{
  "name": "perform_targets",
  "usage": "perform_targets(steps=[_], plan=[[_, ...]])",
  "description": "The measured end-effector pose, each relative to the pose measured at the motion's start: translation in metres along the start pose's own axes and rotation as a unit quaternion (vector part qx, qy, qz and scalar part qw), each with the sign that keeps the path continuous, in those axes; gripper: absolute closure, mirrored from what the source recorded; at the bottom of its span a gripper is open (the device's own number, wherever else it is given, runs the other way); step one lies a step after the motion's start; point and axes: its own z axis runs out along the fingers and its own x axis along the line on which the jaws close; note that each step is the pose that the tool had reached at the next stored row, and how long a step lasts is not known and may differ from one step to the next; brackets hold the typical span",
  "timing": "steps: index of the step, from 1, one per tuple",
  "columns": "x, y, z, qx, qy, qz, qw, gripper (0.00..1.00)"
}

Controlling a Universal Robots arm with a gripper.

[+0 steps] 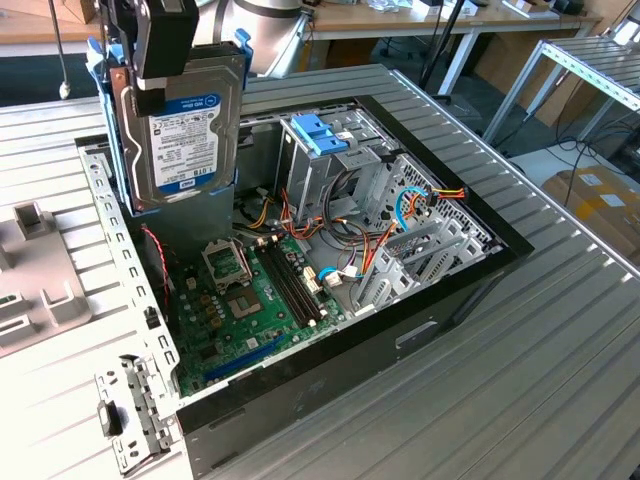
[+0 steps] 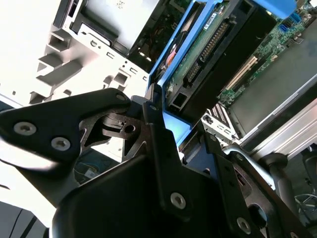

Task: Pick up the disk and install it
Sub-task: 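Pick up the disk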

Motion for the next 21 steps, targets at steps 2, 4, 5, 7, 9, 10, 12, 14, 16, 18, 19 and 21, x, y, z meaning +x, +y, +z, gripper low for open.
perform_targets(steps=[2,4,5,7,9,10,12,14,16,18,19,21], plan=[[0.0010,-0.0013,0.0001,0.0000,0.0000,0.000,1.00000,0.63],[0.0022,-0.0026,0.0000,0.0000,0.0000,0.000,1.00000,0.63],[0.0030,-0.0035,0.0001,0.0000,0.0000,0.000,1.00000,0.63],[0.0042,-0.0049,0.0001,0.0000,0.0000,0.000,1.00000,0.63],[0.0055,-0.0062,0.0001,0.0000,0.0000,0.000,1.00000,0.63],[0.0066,-0.0074,0.0001,0.0000,0.0000,0.000,1.00000,0.63],[0.0080,-0.0090,0.0001,0.0000,0.0000,0.000,1.00000,0.63],[0.0094,-0.0106,0.0001,0.0000,0.0000,0.000,1.00000,0.63],[0.0106,-0.0118,0.0001,0.0000,0.0000,0.000,1.00000,0.63],[0.0119,-0.0131,0.0001,0.0000,0.0000,0.000,1.00000,0.63],[0.0128,-0.0140,0.0001,0.0000,0.0000,0.000,1.00000,0.63],[0.0147,-0.0160,0.0002,0.0000,0.0000,0.000,1.00000,0.63]])
